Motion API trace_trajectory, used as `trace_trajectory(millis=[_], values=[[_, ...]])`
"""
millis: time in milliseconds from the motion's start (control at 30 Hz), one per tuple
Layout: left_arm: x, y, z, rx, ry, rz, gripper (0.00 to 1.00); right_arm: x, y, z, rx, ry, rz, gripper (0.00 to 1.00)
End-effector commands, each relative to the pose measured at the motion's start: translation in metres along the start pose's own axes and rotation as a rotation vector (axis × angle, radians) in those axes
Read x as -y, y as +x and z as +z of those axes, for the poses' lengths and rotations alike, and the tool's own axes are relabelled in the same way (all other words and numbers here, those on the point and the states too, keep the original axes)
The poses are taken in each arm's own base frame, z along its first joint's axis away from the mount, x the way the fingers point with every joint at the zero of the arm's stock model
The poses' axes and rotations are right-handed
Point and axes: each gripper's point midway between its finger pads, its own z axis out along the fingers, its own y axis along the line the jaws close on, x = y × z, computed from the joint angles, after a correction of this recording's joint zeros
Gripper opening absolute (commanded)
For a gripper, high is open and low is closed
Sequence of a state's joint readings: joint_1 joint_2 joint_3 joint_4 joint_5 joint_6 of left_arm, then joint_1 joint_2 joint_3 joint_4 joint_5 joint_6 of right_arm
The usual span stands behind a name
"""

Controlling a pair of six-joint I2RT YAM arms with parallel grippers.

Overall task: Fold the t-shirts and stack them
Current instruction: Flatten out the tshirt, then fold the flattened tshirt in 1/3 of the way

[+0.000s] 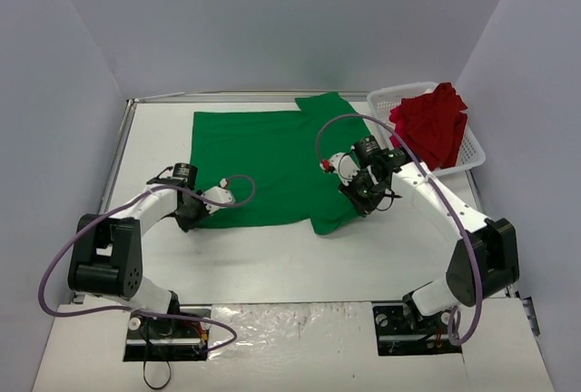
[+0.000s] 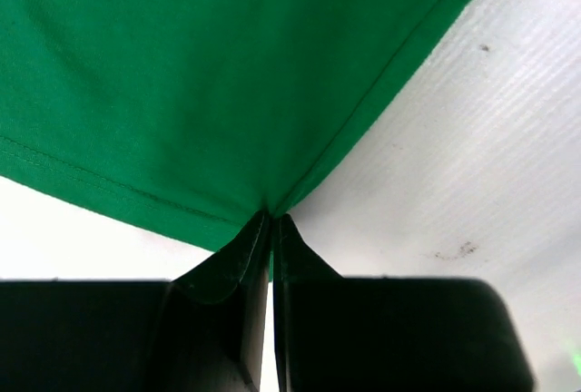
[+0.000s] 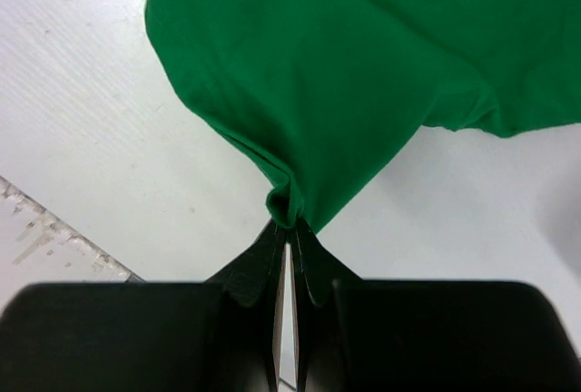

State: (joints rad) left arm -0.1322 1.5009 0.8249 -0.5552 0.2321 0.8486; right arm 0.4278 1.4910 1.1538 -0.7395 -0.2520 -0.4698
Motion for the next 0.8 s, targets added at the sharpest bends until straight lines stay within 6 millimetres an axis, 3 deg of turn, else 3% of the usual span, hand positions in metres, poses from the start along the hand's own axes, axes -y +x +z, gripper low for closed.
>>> trace_trajectory(millis=[0, 433, 633, 767], values=[[0.014, 0.000, -0.015, 0.001, 0.032, -0.015, 0.02, -0.017, 0.015, -0.026, 0.015, -0.042, -0.004, 0.00], [0.022, 0.007, -0.070, 0.055, -0.115, 0.005, 0.02, -0.028, 0.030, -0.053, 0.049, -0.015, -0.021, 0.00], [0.030, 0.009, -0.079, 0.059, -0.098, 0.011, 0.02, -0.038, 0.028, -0.064, 0.059, -0.069, -0.049, 0.00], [0.031, 0.011, -0.077, 0.057, -0.102, 0.001, 0.02, -0.035, 0.026, -0.066, 0.058, -0.060, -0.059, 0.00]])
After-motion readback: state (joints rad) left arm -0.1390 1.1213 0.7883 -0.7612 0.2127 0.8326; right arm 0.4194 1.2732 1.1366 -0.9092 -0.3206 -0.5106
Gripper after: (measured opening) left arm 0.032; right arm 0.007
